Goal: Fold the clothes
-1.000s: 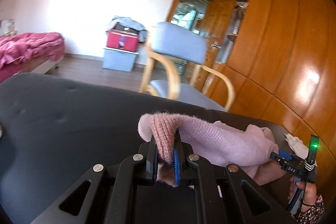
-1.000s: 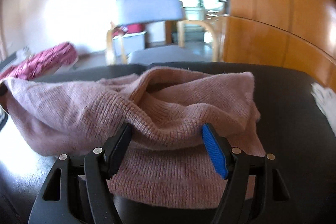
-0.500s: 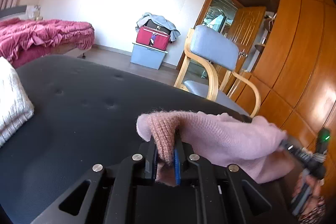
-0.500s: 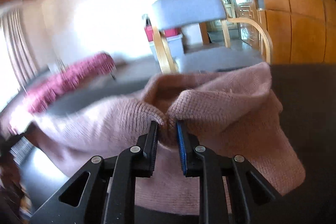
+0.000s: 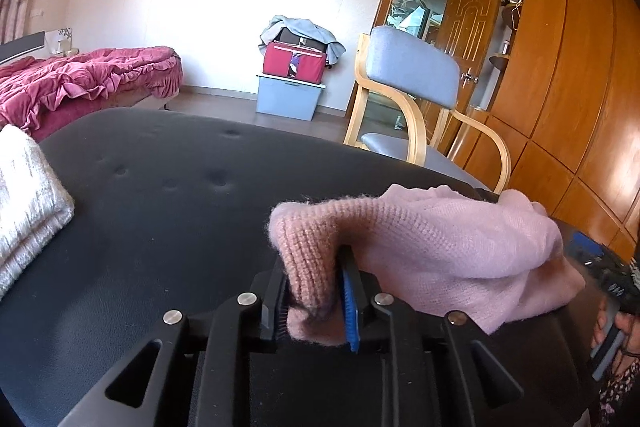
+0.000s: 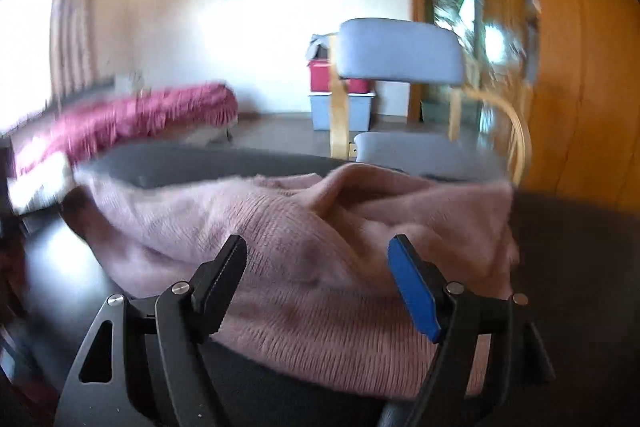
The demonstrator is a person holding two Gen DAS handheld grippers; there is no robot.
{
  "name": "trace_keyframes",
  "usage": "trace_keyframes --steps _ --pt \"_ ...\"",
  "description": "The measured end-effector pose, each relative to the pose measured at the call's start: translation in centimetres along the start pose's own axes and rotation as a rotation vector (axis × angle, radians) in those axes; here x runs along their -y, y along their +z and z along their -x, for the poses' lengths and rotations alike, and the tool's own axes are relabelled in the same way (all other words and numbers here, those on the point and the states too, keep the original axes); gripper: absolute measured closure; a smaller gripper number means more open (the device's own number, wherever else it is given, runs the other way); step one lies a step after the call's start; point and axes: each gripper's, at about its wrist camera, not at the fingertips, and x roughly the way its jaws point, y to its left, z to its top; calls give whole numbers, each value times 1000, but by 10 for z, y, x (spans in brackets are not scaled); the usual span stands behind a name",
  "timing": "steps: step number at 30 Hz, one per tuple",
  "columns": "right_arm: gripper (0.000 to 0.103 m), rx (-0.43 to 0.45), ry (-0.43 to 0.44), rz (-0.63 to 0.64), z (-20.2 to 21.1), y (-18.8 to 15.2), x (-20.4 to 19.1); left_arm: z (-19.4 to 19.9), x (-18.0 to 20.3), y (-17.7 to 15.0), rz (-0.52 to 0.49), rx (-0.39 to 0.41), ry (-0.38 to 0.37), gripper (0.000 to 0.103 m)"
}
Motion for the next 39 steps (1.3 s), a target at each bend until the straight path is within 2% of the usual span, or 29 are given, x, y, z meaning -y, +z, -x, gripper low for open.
trace_keyframes --steps 3,4,5,6,8,12,19,23,25,28,31,33,35,36,39 --pt "27 -88 -77 115 -34 1 -18 7 -1 -1 5 14 9 82" --pt "32 -106 -88 121 -43 1 -19 9 1 -1 -1 20 7 82" --pt "58 -109 -65 79 -45 2 -15 10 5 0 -12 24 4 82" --pt "69 -111 -42 37 -47 4 -10 11 8 1 -23 29 0 82" --pt "82 -116 4 -48 -51 6 -1 14 15 3 -45 38 -7 82" --pt "88 -65 114 -174 -40 11 11 19 30 7 -89 56 -22 82" --pt "91 -114 316 -51 -3 -9 -27 25 56 13 -171 80 -50 82" --pt "91 -142 431 20 17 -20 -49 12 73 9 -232 47 -59 82" --pt "91 -153 484 51 27 -25 -58 5 75 10 -219 21 -79 82" --pt "90 -142 506 46 32 -27 -56 -3 76 12 -187 -24 -128 82" --pt "85 -130 528 41 38 -29 -55 -11 81 14 -207 -46 -107 82" --pt "76 -123 543 38 41 -30 -54 -15 84 14 -222 -48 -82 82" --pt "44 -83 541 -10 47 -24 -44 -17 85 16 -235 -44 -66 81" --pt "38 -71 515 -48 48 -21 -37 -19 85 18 -238 -44 -64 81" --pt "35 -65 424 -140 44 -14 -21 -25 85 24 -237 -50 -66 81"
